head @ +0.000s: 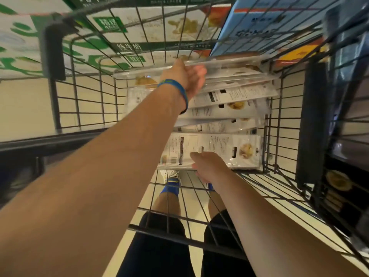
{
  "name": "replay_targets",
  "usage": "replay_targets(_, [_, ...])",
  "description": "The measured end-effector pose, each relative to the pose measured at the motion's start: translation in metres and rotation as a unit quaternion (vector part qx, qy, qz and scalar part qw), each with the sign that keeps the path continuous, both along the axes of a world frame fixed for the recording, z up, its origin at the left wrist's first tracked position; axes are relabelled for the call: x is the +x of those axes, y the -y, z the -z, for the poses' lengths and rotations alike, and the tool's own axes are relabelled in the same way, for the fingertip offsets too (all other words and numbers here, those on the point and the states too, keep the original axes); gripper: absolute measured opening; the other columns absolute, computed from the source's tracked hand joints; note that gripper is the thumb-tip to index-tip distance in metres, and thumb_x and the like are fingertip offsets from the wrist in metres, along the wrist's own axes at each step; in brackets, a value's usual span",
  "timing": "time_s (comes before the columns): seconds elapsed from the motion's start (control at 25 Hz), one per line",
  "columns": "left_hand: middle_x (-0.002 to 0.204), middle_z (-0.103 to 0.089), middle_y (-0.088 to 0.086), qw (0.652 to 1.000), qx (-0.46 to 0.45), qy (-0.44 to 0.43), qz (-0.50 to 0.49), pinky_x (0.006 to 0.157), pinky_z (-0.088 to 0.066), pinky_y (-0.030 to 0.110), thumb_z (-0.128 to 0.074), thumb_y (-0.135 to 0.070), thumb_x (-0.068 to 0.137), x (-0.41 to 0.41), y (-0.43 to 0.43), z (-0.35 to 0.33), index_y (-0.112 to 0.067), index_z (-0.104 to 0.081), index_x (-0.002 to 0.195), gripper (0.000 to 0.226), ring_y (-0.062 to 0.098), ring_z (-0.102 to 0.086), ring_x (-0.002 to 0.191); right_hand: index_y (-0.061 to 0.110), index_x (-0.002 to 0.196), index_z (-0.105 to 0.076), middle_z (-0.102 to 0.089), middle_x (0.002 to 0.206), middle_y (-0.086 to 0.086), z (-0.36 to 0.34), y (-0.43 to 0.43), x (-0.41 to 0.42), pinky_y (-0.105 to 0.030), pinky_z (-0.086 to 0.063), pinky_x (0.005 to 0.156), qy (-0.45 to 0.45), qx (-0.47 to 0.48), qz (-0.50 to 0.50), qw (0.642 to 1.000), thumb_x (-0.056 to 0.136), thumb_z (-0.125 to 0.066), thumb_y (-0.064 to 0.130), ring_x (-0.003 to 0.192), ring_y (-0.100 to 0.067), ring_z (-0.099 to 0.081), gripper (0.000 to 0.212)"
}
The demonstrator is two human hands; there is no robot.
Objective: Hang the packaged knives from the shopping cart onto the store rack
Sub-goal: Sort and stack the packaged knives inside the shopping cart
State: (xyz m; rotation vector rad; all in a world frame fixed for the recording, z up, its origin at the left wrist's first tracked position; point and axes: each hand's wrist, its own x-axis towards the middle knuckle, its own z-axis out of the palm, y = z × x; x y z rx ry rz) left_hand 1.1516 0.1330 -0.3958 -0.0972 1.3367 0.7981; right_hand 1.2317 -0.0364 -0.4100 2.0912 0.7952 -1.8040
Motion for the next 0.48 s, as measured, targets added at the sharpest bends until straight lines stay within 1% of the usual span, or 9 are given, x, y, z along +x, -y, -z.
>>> replay_targets(0.08, [0.107,-0.074,0.011,0.997,0.020,-0.072,0.012,0.061,-0.059,0.026,-0.032,-0.020,0.107,-0.004,0.005,0.011,0.000,-0.059,0.112,0.034,0.017,-0.068,0.075,0.010,0.112,-0.061,-0.062,0.109,-0.017,0.003,-0.001,-0.001,-0.035,-0.045,0.084,0.021,0.019,0.069,0.997,0.103,-0.043,0.013,0.103,-0.029,-0.059,0.020])
replay_targets(0.12, [0.114,-0.072,0.014,0.997,0.026,-0.065,0.040,0.073,-0.059,0.029,-0.034,-0.018,0.106,-0.007,0.008,0.020,0.001,-0.059,0.114,0.032,0.020,-0.069,0.085,0.014,0.112,-0.060,-0.061,0.108,-0.013,0.003,-0.007,0.001,-0.036,-0.045,0.085,0.024,0.023,0.097,0.995,0.104,-0.043,0.019,0.102,-0.028,-0.058,0.020])
replay_targets(0.2, [0.130,-0.063,0.022,0.981,0.002,-0.095,0.168,0.091,-0.054,0.036,-0.038,-0.014,0.105,-0.005,0.015,0.026,0.004,-0.059,0.116,0.029,0.028,-0.064,0.104,0.017,0.126,-0.058,-0.061,0.120,-0.007,0.007,-0.007,0.003,-0.038,-0.048,0.090,0.049,0.068,0.073,0.994,0.102,-0.046,0.030,0.107,-0.025,-0.059,0.030])
replay_targets(0.24, [0.133,-0.061,0.020,0.949,-0.035,-0.165,0.265,0.090,-0.055,0.037,-0.040,-0.016,0.105,-0.007,0.016,0.024,0.000,-0.060,0.114,0.027,0.031,-0.063,0.109,0.018,0.137,-0.053,-0.060,0.129,-0.007,0.010,-0.005,0.003,-0.036,-0.048,0.088,0.055,0.063,0.061,0.995,0.101,-0.047,0.031,0.109,-0.025,-0.059,0.039])
replay_targets(0.28, [0.128,-0.065,0.013,0.887,-0.008,-0.262,0.380,0.079,-0.059,0.034,-0.042,-0.021,0.105,-0.010,0.020,0.027,-0.008,-0.061,0.108,0.024,0.030,-0.066,0.107,0.019,0.144,-0.048,-0.059,0.136,-0.007,0.010,-0.003,0.003,-0.034,-0.046,0.084,0.059,0.050,0.056,0.995,0.101,-0.048,0.032,0.111,-0.026,-0.059,0.045])
replay_targets(0.32, [0.116,-0.071,0.006,0.850,0.040,-0.324,0.413,0.064,-0.059,0.028,-0.046,-0.027,0.103,-0.011,0.027,0.027,-0.015,-0.061,0.098,0.020,0.026,-0.071,0.094,0.019,0.149,-0.043,-0.056,0.142,-0.008,0.011,-0.001,0.004,-0.033,-0.044,0.083,0.060,0.047,0.052,0.996,0.102,-0.048,0.032,0.115,-0.027,-0.058,0.049])
replay_targets(0.36, [0.099,-0.074,0.000,0.846,0.104,-0.364,0.375,0.055,-0.055,0.024,-0.051,-0.032,0.101,-0.018,0.036,0.026,-0.021,-0.058,0.087,0.019,0.020,-0.072,0.078,0.019,0.152,-0.039,-0.054,0.146,-0.009,0.011,0.000,0.005,-0.032,-0.043,0.083,0.070,0.049,0.058,0.995,0.104,-0.047,0.033,0.120,-0.028,-0.058,0.051])
replay_targets(0.4, [0.084,-0.071,-0.005,0.826,0.181,-0.414,0.337,0.053,-0.051,0.021,-0.055,-0.034,0.097,-0.023,0.048,0.024,-0.023,-0.054,0.081,0.020,0.013,-0.069,0.068,0.019,0.154,-0.036,-0.052,0.148,-0.010,0.014,0.001,0.008,-0.032,-0.043,0.085,0.081,0.051,0.075,0.993,0.105,-0.046,0.034,0.124,-0.030,-0.056,0.052])
replay_targets(0.48, [0.078,-0.062,-0.006,0.717,0.323,-0.465,0.407,0.059,-0.051,0.019,-0.059,-0.031,0.093,-0.031,0.083,0.025,-0.022,-0.055,0.082,0.015,0.007,-0.061,0.066,0.019,0.156,-0.033,-0.049,0.151,-0.012,0.018,-0.002,0.012,-0.032,-0.040,0.085,0.097,0.048,0.111,0.988,0.106,-0.044,0.031,0.128,-0.033,-0.054,0.053])
